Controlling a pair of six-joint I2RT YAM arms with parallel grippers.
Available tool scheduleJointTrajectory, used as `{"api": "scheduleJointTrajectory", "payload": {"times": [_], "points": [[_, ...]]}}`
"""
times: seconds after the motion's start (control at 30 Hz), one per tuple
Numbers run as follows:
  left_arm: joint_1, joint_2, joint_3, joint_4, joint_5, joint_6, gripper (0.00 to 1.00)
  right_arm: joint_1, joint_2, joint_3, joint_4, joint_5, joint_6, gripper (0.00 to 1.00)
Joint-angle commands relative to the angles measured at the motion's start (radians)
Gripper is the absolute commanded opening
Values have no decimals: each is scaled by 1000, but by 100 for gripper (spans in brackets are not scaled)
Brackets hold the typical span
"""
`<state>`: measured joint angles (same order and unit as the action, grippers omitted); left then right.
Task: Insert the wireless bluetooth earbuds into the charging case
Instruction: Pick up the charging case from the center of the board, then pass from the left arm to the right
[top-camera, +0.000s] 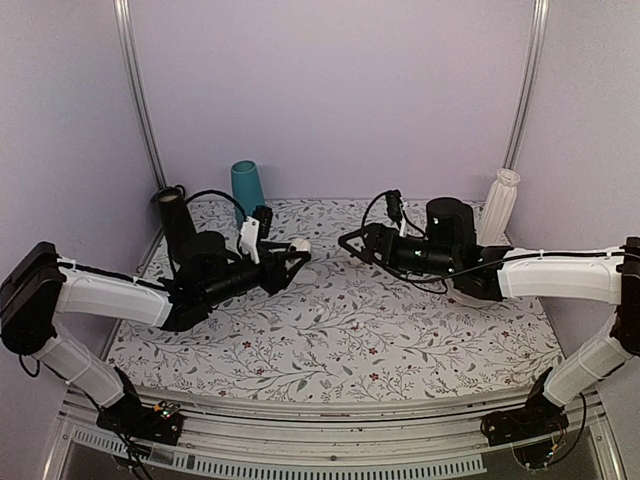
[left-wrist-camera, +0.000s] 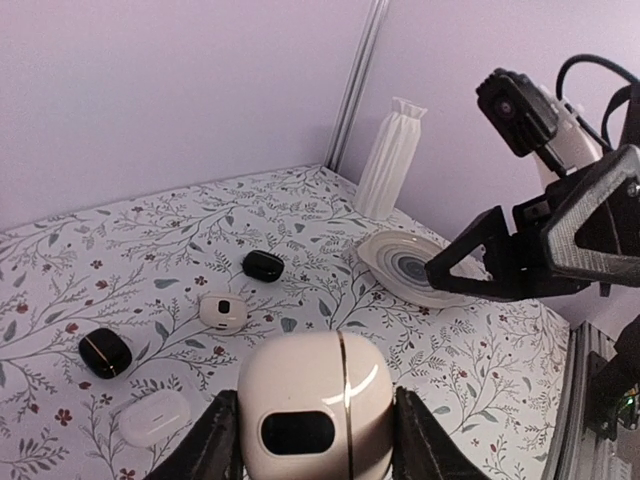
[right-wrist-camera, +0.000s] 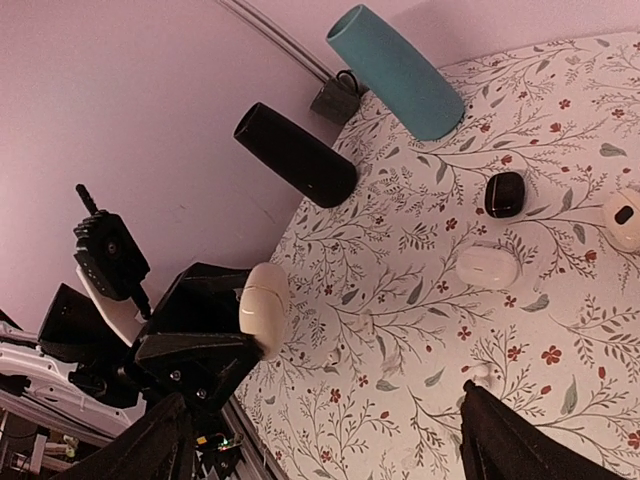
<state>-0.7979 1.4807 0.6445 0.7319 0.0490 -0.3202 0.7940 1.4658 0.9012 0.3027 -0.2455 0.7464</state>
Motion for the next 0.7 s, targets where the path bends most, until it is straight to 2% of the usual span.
{"api": "scheduleJointTrajectory", "payload": {"times": [0.0,0.33,0.67], "points": [[-47,-30,11,60,-8,135,19,37,22,52,38,5,16,90],[-135,-37,63,18,-68,267,18,82,56,99,32,3,26,75],[-162,-20,98,-10,-100,288,18,117,97,129,36,-4,52,53]]}}
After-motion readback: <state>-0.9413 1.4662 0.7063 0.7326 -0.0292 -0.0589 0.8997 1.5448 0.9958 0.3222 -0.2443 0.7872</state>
